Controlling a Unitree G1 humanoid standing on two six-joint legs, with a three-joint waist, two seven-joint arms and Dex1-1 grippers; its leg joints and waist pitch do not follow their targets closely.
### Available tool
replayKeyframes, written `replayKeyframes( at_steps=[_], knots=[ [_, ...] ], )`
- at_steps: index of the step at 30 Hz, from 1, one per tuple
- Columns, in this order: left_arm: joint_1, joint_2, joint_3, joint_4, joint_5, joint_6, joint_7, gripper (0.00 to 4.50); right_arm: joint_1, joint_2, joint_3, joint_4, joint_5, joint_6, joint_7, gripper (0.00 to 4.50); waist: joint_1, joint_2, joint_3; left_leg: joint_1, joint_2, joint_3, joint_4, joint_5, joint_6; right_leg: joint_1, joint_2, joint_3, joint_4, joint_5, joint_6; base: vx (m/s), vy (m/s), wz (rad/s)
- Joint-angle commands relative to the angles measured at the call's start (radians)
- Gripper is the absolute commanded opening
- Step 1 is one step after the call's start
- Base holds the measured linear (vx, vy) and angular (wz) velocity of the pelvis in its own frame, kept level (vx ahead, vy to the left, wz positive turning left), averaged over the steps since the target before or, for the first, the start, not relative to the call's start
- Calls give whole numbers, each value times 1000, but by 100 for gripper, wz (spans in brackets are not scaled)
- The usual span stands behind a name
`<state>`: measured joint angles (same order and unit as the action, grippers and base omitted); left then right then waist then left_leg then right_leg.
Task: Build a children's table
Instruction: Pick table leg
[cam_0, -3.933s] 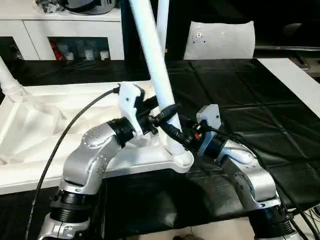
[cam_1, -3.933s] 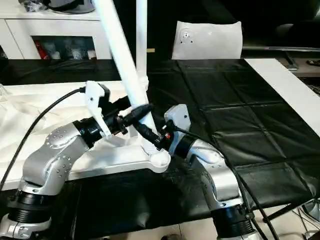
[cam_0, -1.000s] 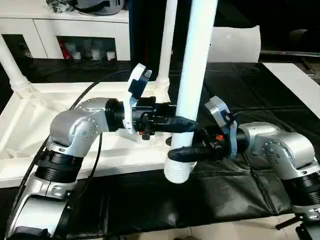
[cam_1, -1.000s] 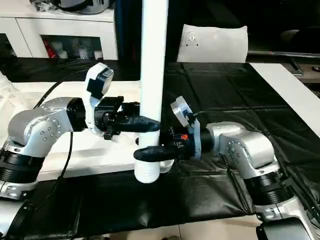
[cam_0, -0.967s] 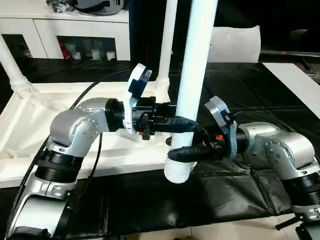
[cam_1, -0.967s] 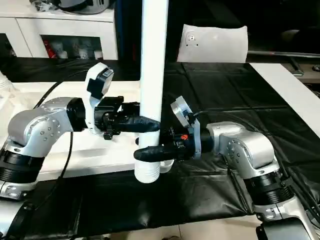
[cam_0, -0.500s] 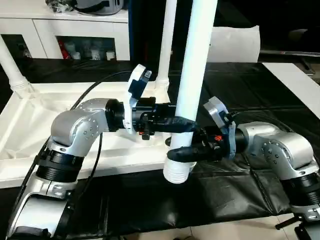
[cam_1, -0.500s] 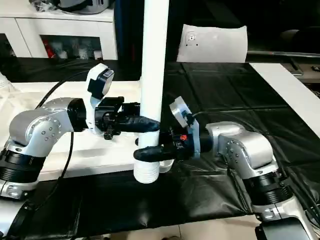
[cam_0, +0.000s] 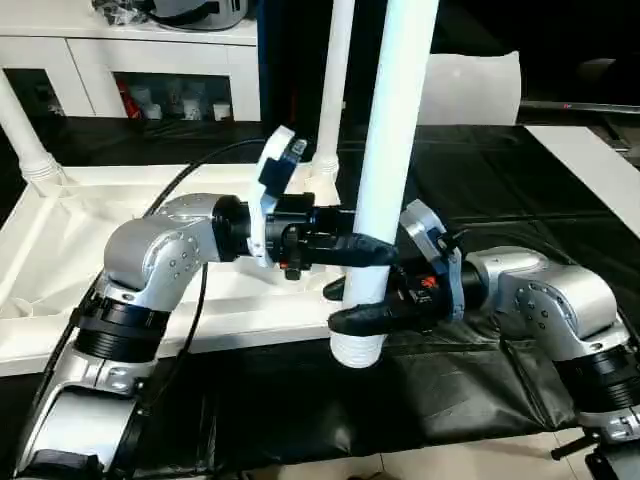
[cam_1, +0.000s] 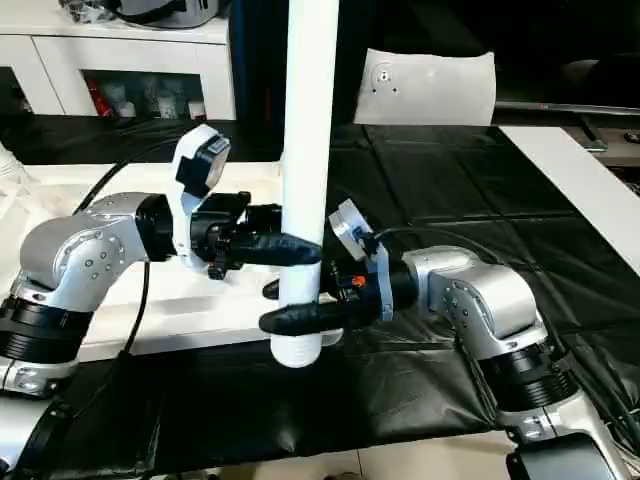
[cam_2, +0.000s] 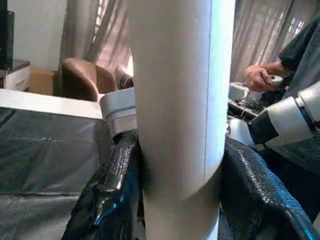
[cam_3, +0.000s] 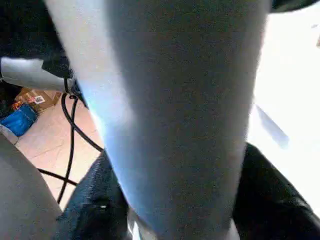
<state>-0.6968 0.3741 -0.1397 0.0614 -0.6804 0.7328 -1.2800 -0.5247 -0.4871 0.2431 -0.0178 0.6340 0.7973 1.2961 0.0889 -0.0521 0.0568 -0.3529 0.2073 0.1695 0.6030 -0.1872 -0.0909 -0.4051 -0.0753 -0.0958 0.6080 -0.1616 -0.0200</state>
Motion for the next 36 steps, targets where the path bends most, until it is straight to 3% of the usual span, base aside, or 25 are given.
replayKeyframes(
  at_steps=[1, 11, 15, 18, 19, 22, 23, 24, 26, 28, 29, 31, 36],
  knots=[
    [-20, 11, -18, -18, 10, -6, -11, 189, -10, -15, -7, -7, 5, -2, 15, 228, 1, -2, -69, 0, 20, -1, -67, -163, 2, 57, -63, 51, -78, -374, -116, 0, 0, 0],
    [-23, 20, -27, -20, 19, -6, -26, 189, -8, -25, -3, -15, 3, -6, 28, 226, 1, -2, -69, 0, 20, 0, -66, -163, 1, 58, -63, 51, -78, -375, -116, 0, 0, 0],
    [-26, 21, -34, -22, 20, -6, -26, 189, -6, -22, -8, -17, 19, 17, 30, 203, 1, -2, -69, -1, 20, 0, -66, -161, 2, 58, -62, 51, -78, -367, -118, 0, 0, 0],
    [-29, 21, -43, -32, 29, -5, -17, 189, -3, -14, -11, -20, 22, 18, 19, 198, 1, 0, -69, 0, 20, -1, -67, -165, 0, 58, -62, 51, -78, -367, -120, 0, 0, 0],
    [-31, 20, -45, -32, 37, -3, -3, 189, -1, -11, -12, -19, 21, 16, 14, 198, 2, 8, -69, 1, 20, -2, -67, -165, -1, 58, -63, 51, -77, -363, -123, 0, 0, 0],
    [-38, -3, -27, -40, 8, 37, 39, 189, 12, 10, -23, -21, 14, 0, -19, 197, 1, 5, -70, 1, 20, -1, -66, -170, -5, 58, -62, 51, -77, -355, -127, 0, 0, 0],
    [-39, -17, -9, -43, -15, 54, 55, 245, 18, 18, -27, -23, 11, -6, -31, 197, 0, 3, -70, 0, 21, 0, -66, -172, -7, 59, -63, 51, -76, -354, -133, 0, 0, 0],
    [-40, -27, 1, -47, -26, 59, 67, 245, 21, 23, -30, -25, 9, -10, -39, 197, 2, 3, -70, -1, 19, -1, -65, -171, -6, 59, -62, 49, -77, -356, -132, 0, 0, 0],
    [-34, -54, 29, -82, -96, 115, 92, 262, 42, 48, -41, -38, -6, -28, -88, 196, 2, 14, -70, 1, 20, -2, -66, -179, -14, 58, -63, 49, -75, -345, -143, 0, 0, 0],
    [-27, -68, 39, -97, -117, 129, 109, 270, 52, 64, -46, -42, -10, -34, -116, 196, 1, 10, -71, 1, 21, -2, -66, -181, -17, 58, -62, 49, -75, -338, -145, 0, 0, 0],
    [-24, -77, 45, -102, -125, 135, 124, 294, 57, 73, -48, -44, -13, -37, -131, 194, 0, 12, -70, 2, 19, -2, -67, -186, -14, 58, -59, 49, -77, -335, -143, 0, 0, 0],
    [-18, -91, 52, -107, -128, 132, 146, 300, 63, 93, -57, -41, -15, -41, -161, 194, 0, 14, -69, 2, 18, -2, -67, -192, -13, 58, -59, 48, -80, -346, -139, 0, 0, 0],
    [-1, -176, 134, -117, -184, 155, 281, 344, 82, 160, -93, -34, -13, -72, -242, 194, -2, 14, -68, 2, 17, -2, -67, -212, -14, 57, -59, 46, -87, -388, -122, 0, 0, 0]
  ],
)
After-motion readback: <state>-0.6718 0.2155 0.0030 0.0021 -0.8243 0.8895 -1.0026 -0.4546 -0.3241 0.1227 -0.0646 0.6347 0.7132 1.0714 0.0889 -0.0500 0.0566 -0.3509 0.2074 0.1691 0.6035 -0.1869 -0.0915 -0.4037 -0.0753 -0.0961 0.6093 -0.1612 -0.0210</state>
